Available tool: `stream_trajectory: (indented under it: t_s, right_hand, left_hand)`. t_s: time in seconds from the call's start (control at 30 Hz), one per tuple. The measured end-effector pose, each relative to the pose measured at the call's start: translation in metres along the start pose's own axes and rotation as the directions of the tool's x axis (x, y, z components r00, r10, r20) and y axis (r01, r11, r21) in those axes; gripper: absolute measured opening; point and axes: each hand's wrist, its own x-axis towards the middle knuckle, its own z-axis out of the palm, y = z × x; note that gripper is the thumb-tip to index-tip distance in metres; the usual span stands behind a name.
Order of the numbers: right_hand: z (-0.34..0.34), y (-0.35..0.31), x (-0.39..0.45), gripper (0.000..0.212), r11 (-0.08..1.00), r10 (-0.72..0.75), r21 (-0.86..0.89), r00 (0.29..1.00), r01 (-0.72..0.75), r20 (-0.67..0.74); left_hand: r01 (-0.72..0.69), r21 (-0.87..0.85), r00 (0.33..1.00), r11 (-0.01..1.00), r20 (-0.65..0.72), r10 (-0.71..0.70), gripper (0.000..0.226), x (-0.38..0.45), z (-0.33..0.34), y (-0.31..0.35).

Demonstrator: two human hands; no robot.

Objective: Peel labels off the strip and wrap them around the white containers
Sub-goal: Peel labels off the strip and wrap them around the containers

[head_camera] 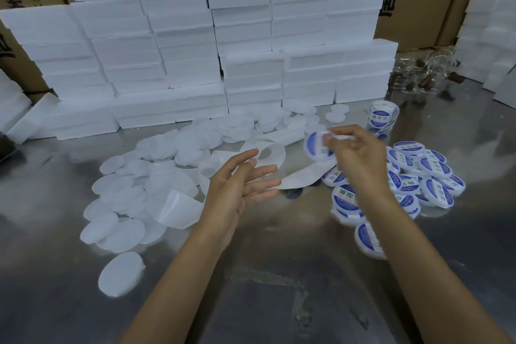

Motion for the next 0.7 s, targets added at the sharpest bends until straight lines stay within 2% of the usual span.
stream_trajectory:
  t_s: [0.07,0.17,0.27,0.4,0.5,0.57,0.63,0.7]
  right_hand:
    - [-0.025,0.004,0.017,0.007,0.997,0.041,-0.054,0.987,-0.051,-0.158]
    - [-0.062,0.015,0.031,0.007,0.95,0.059,-0.274,0.949,-0.149,-0.311]
    - [-0.08,0.023,0.033,0.012,0.843,0.078,-0.477,0.934,-0.249,-0.35]
    - [-0.078,0.023,0.029,0.014,0.749,0.049,-0.607,0.937,-0.264,-0.347]
    - [-0.072,0.02,0.027,0.019,0.718,-0.023,-0.662,0.942,-0.217,-0.335]
    - [-0.062,0.016,0.024,0.022,0.725,-0.117,-0.676,0.944,-0.131,-0.308]
    - [-0.044,0.009,0.015,0.021,0.729,-0.22,-0.684,0.951,0.011,-0.219]
    - [-0.018,0.003,0.001,0.02,0.711,-0.28,-0.685,0.958,0.157,-0.07]
  left_hand:
    - [-0.002,-0.004,1.0,1.0,-0.022,0.002,0.023,0.001,-0.003,0.0]
    - [0.016,-0.014,0.998,1.0,-0.062,-0.017,0.023,0.005,-0.008,-0.003]
    - [0.045,0.013,0.993,0.999,-0.109,-0.043,0.022,0.009,-0.013,-0.009]
    - [0.066,0.07,0.988,0.995,-0.146,-0.055,0.02,0.013,-0.019,-0.017]
    - [0.075,0.093,0.985,0.993,-0.164,-0.059,0.02,0.015,-0.022,-0.018]
    - [0.077,0.099,0.984,0.992,-0.167,-0.06,0.021,0.015,-0.022,-0.016]
    - [0.081,0.133,0.985,0.988,-0.159,-0.06,0.021,0.013,-0.019,-0.015]
    - [0.085,0.172,0.988,0.981,-0.145,-0.06,0.021,0.01,-0.016,-0.012]
